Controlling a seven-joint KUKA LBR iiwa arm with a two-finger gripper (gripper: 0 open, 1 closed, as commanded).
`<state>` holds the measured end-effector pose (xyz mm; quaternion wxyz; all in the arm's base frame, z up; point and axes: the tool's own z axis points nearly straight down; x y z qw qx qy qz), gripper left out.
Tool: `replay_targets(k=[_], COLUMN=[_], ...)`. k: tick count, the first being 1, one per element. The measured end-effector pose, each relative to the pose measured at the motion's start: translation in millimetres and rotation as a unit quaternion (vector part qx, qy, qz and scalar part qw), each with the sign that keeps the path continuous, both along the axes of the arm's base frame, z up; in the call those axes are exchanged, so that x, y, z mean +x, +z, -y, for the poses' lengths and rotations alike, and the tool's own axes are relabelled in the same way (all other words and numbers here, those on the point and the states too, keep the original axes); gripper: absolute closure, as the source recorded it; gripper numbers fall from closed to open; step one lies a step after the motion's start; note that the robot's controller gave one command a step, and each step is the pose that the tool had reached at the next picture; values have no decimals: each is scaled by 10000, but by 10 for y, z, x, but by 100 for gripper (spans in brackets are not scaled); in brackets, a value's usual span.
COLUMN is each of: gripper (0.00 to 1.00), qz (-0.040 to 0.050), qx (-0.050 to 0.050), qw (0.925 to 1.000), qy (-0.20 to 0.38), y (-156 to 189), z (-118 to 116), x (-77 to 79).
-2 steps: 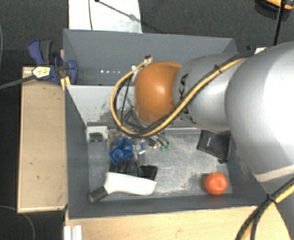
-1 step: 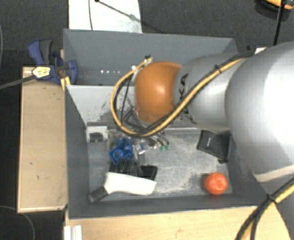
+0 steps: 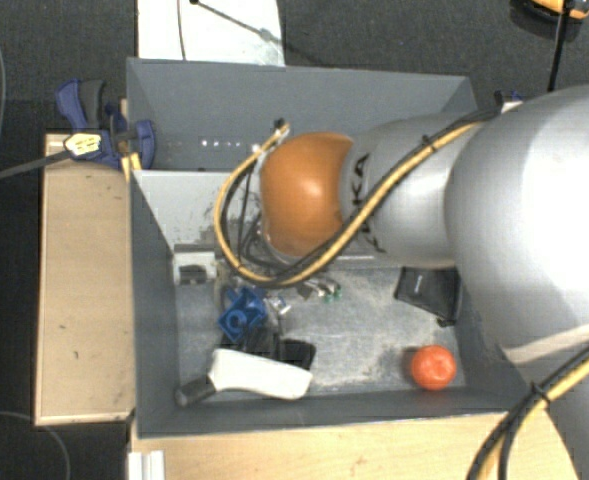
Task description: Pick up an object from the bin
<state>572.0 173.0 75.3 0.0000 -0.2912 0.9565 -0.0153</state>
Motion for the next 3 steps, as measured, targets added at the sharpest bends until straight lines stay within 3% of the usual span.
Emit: replay_targets(k=[3], gripper=[100], qz=[-2], qx=[1], qw=[10000], qy=[-5], y=[-2], z=[0], x=[-1])
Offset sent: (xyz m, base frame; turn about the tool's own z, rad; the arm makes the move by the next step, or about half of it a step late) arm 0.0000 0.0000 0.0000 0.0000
